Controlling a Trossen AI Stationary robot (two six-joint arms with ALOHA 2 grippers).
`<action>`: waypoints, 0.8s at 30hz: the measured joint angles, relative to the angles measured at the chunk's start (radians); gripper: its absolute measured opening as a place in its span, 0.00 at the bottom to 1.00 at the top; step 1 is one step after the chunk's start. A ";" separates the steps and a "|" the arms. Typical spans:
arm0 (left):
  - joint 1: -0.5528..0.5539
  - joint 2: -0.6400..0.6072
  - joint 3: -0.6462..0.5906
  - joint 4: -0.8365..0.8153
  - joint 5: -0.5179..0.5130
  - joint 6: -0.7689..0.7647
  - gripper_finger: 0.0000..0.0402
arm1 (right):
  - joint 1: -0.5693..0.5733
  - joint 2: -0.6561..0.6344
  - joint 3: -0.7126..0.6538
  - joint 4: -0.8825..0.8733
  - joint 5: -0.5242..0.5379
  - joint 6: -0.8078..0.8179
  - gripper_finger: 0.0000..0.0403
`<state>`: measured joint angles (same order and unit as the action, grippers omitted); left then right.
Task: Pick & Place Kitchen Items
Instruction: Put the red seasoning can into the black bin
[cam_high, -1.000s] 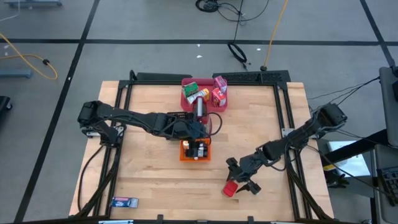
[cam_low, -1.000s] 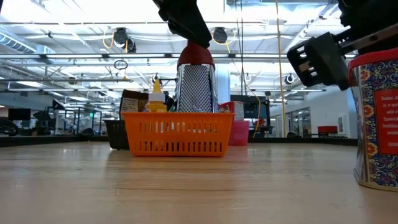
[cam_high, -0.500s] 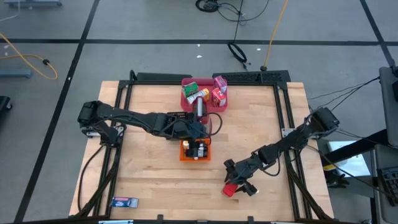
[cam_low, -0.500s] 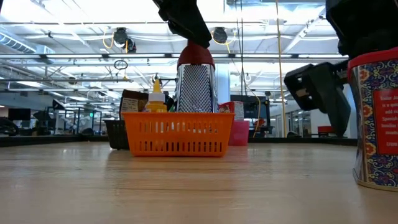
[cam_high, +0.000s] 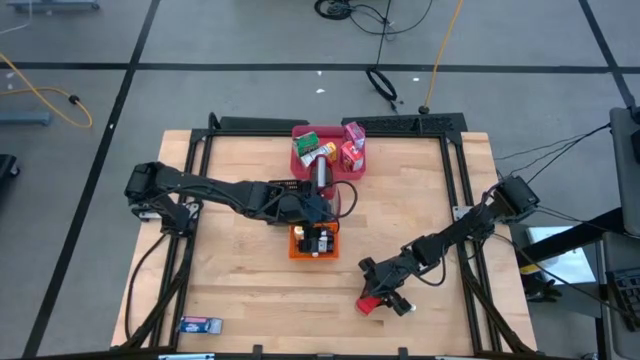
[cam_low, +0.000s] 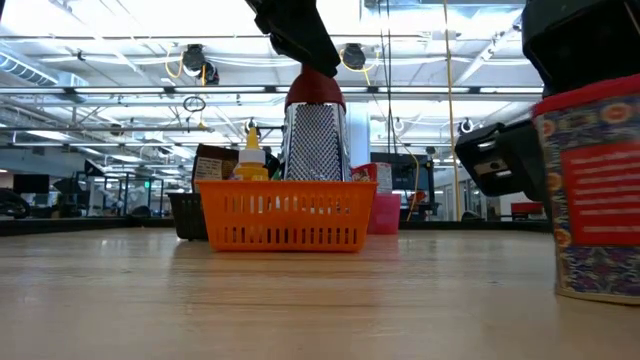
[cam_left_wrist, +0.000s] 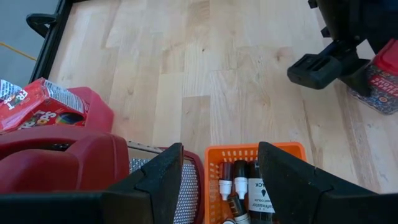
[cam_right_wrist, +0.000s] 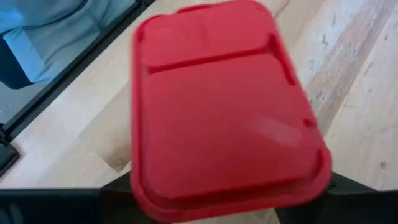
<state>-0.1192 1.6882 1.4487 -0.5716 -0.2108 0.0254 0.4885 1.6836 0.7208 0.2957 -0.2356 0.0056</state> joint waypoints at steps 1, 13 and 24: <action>0.000 0.000 0.000 0.000 0.000 0.000 0.53 | 0.000 0.000 0.000 0.002 0.000 0.000 0.47; 0.000 0.000 0.000 0.000 0.000 0.000 0.53 | 0.000 -0.001 0.001 0.007 0.016 0.006 0.43; 0.000 0.000 0.000 0.000 0.000 -0.002 0.53 | -0.005 -0.051 0.000 0.021 0.125 0.000 0.42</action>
<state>-0.1192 1.6882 1.4487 -0.5716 -0.2108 0.0231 0.4839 1.6324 0.7208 0.3168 -0.1104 0.0052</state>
